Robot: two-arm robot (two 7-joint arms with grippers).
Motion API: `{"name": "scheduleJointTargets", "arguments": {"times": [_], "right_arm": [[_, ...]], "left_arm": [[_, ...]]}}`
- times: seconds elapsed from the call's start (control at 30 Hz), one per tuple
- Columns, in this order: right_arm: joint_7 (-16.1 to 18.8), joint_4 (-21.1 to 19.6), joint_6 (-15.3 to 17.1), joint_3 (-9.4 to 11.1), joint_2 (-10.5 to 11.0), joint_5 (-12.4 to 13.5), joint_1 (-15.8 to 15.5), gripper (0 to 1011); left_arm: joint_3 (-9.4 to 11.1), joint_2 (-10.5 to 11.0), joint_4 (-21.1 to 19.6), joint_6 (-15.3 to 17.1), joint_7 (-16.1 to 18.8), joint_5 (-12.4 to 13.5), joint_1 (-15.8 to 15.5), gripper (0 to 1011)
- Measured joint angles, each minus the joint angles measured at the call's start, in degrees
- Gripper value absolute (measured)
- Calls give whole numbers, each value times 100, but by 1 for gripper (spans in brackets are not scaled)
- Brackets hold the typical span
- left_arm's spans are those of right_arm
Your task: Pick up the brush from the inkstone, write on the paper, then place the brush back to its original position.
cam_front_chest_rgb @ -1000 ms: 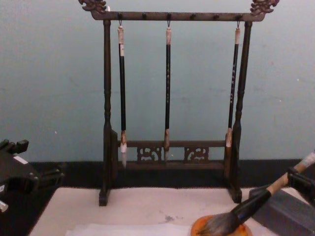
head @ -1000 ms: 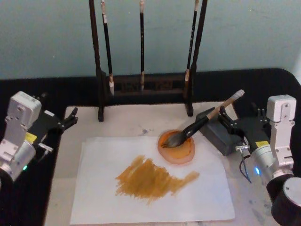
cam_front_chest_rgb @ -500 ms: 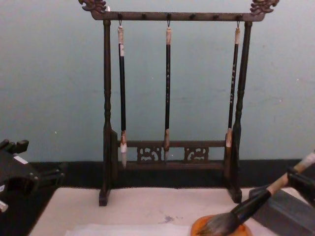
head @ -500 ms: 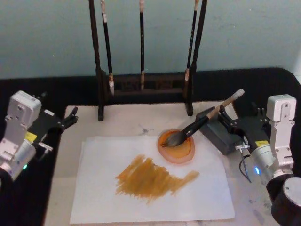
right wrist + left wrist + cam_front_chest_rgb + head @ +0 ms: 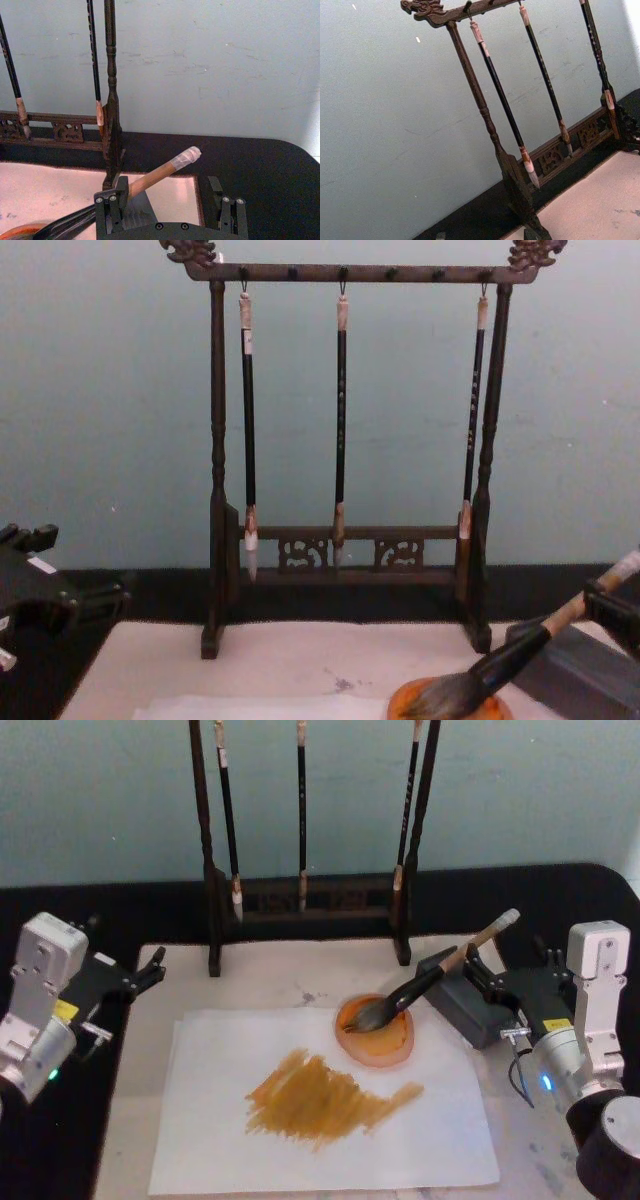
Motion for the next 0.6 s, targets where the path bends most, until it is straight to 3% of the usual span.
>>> {"name": "scheduleJointTargets", "arguments": {"times": [0.6], "right_arm": [[-1, 0, 0, 0, 0, 0, 0, 1000]], "left_arm": [[0, 0, 0, 0, 0, 0, 0, 1010]]}}
